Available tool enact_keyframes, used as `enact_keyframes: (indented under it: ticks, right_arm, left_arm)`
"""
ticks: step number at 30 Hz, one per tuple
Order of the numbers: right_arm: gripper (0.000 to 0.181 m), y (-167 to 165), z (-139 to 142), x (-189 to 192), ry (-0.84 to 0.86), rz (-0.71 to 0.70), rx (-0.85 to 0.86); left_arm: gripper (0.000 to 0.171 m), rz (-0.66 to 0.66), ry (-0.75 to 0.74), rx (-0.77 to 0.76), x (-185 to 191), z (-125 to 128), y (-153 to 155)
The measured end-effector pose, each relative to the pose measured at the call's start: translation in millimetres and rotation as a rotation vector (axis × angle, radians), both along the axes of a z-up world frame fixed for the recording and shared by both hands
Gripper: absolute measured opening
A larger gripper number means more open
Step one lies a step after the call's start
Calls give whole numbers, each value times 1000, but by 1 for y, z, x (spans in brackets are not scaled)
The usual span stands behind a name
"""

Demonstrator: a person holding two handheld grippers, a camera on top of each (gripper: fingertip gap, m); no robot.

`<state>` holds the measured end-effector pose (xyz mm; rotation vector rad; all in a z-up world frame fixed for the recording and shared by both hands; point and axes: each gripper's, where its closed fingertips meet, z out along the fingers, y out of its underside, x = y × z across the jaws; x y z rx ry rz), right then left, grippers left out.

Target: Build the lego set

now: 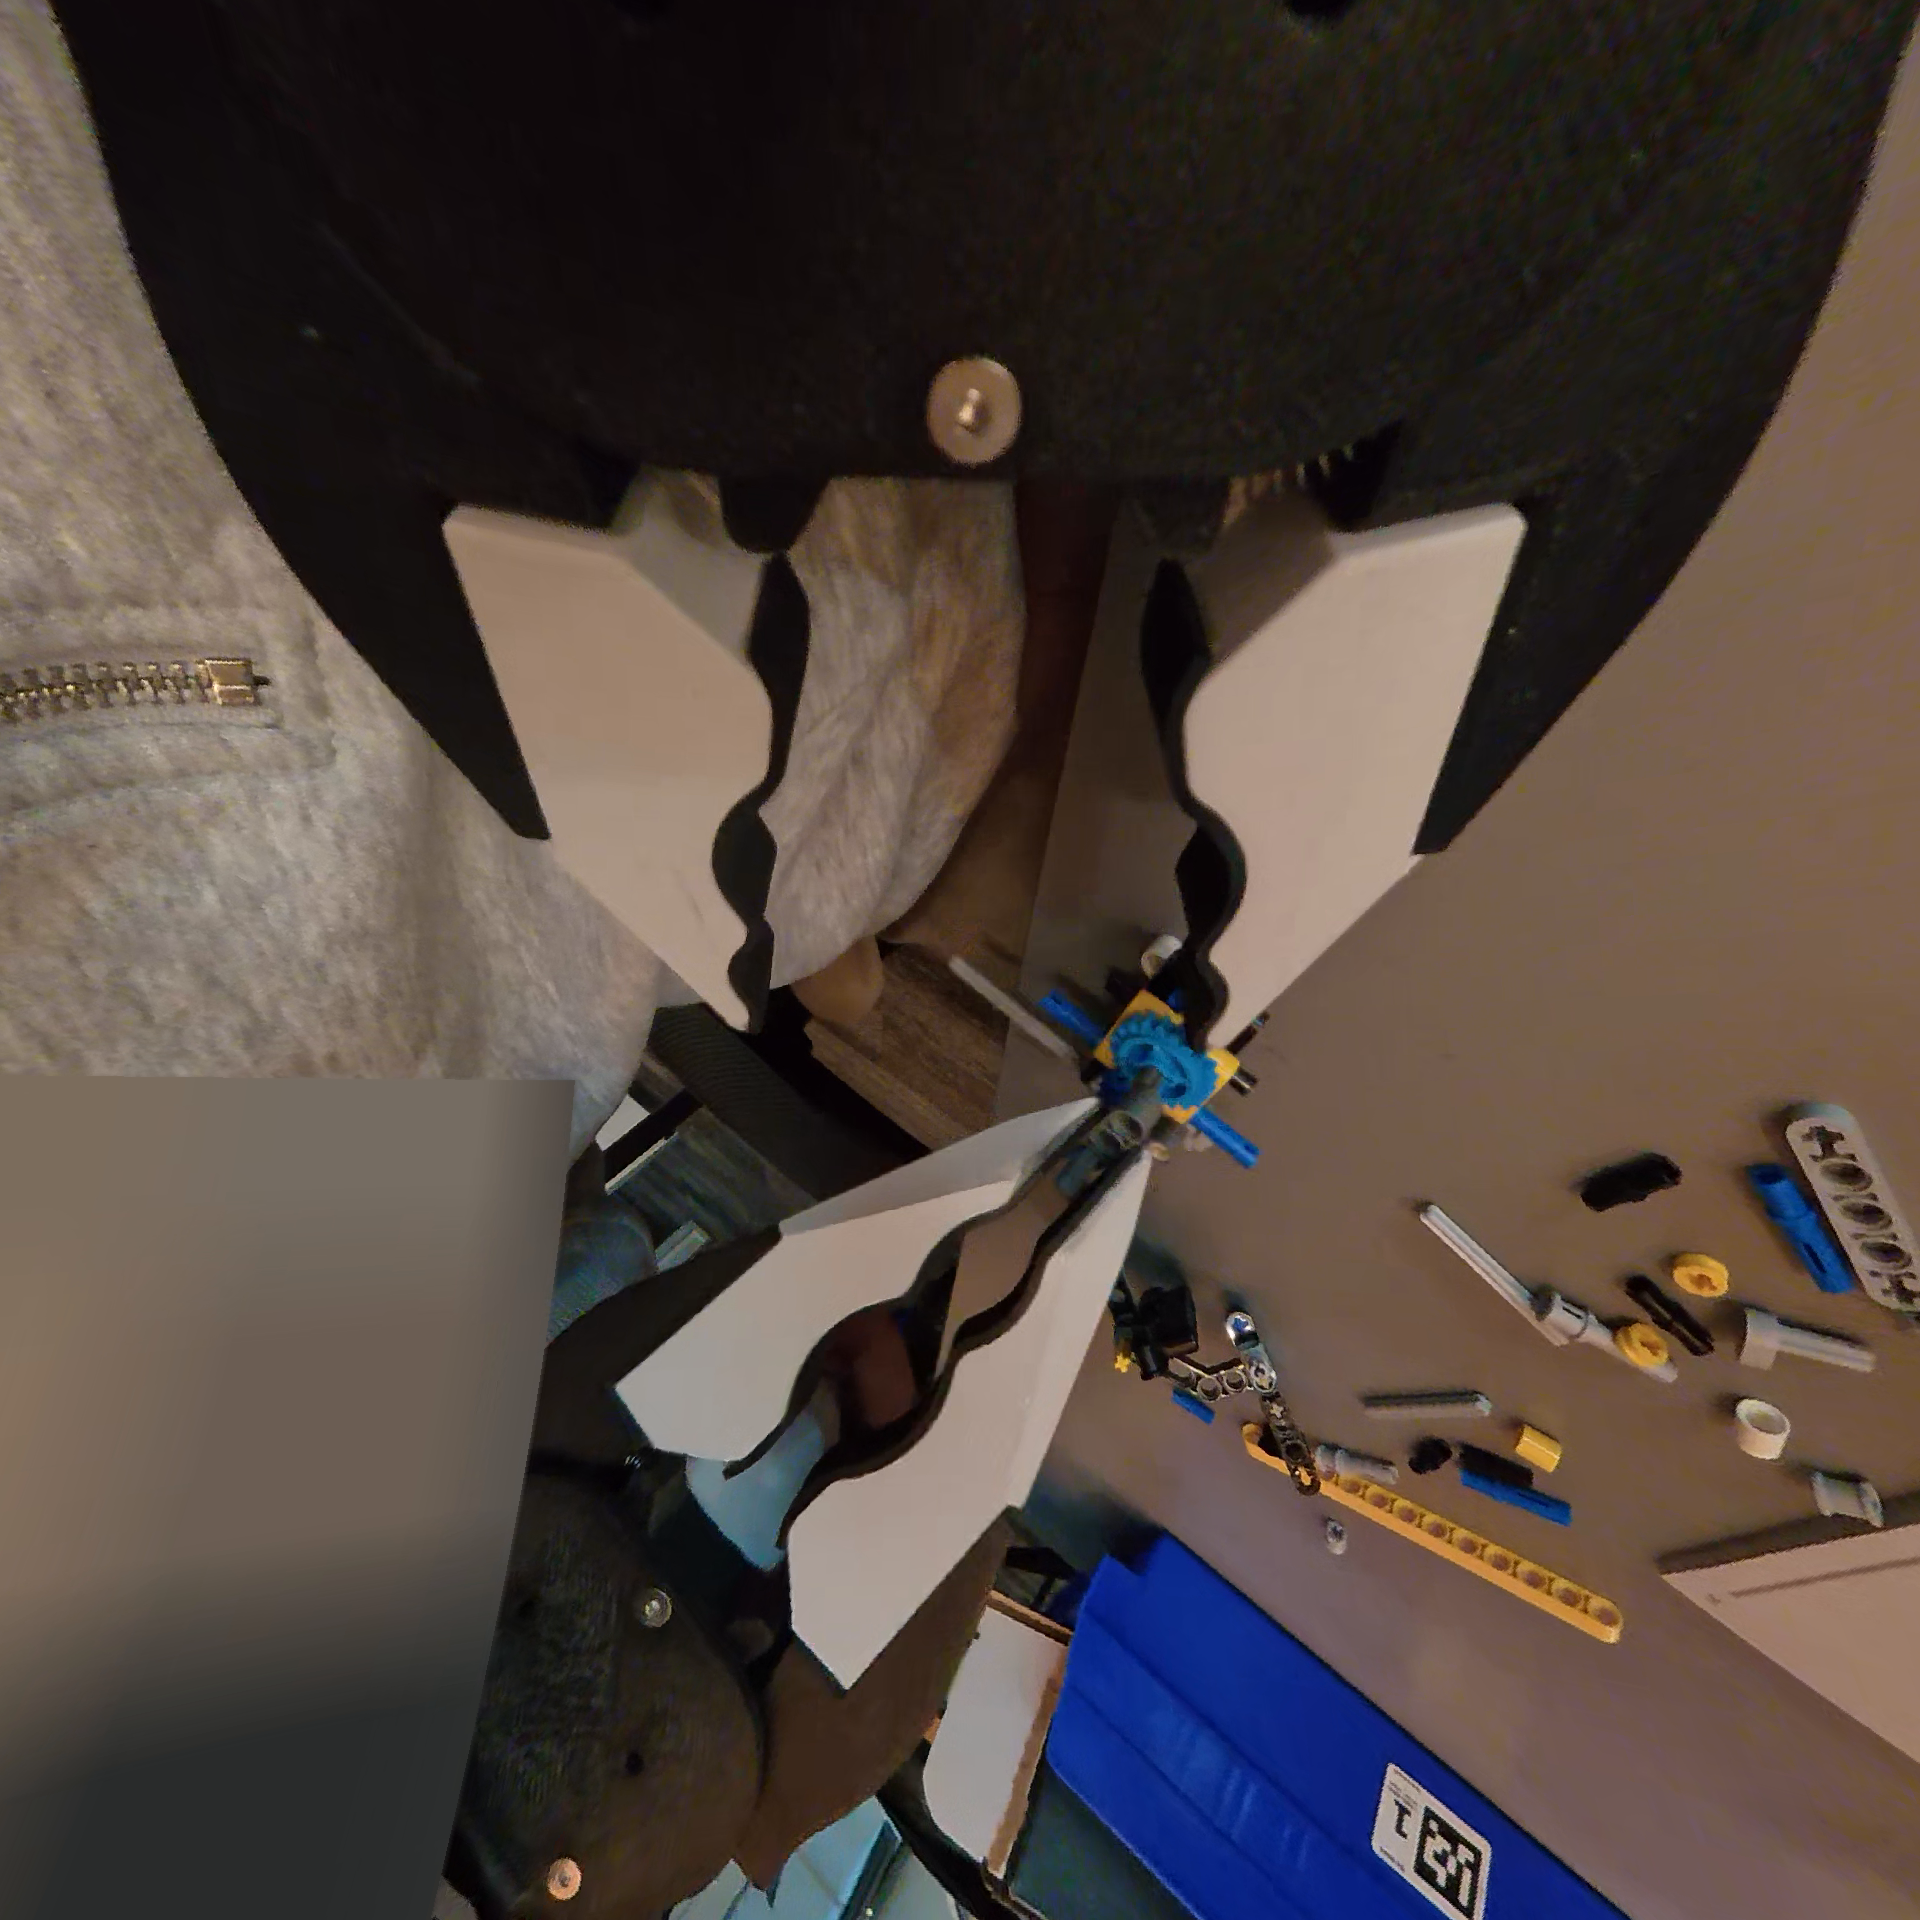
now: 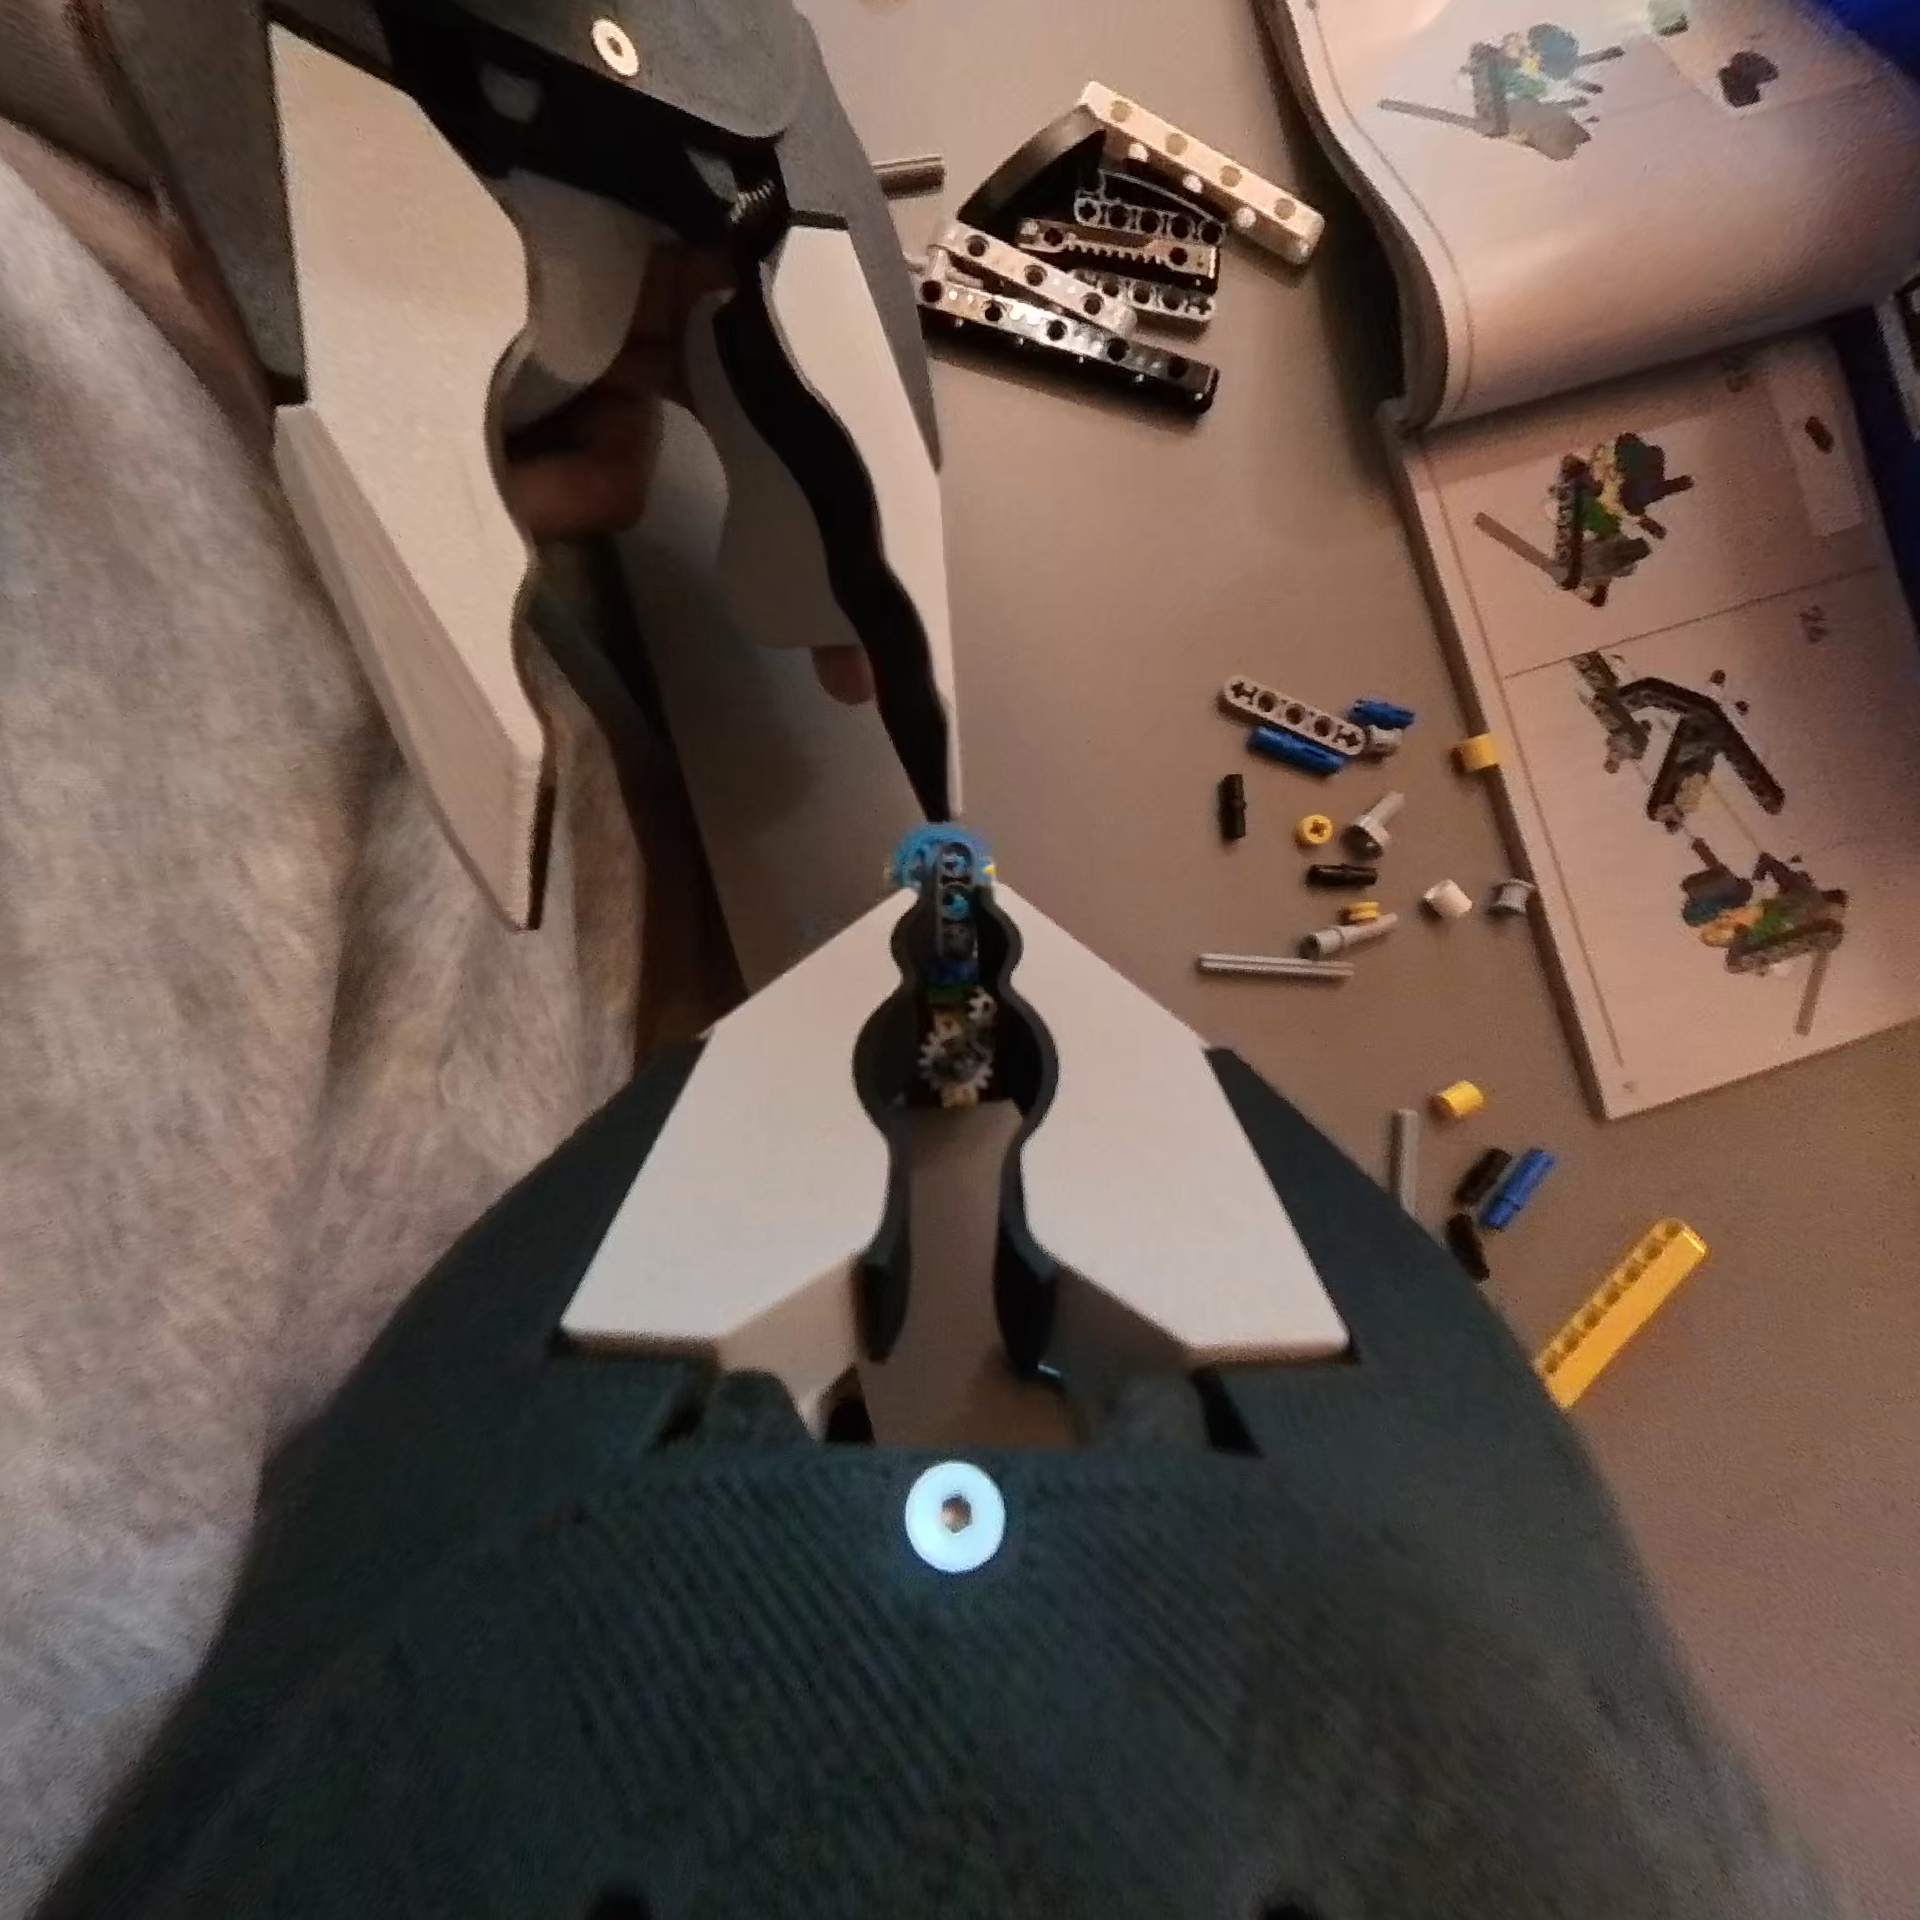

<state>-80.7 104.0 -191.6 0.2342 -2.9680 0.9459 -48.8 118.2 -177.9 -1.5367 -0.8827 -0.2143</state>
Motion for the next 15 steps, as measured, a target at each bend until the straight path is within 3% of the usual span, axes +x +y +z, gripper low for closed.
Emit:
enact_keyframes:
  ticks: [15]
  right_arm:
    - [6, 3, -2, 6, 3, 47, 43]
  left_arm:
    - [78, -1, -4, -3, 1, -1, 1]
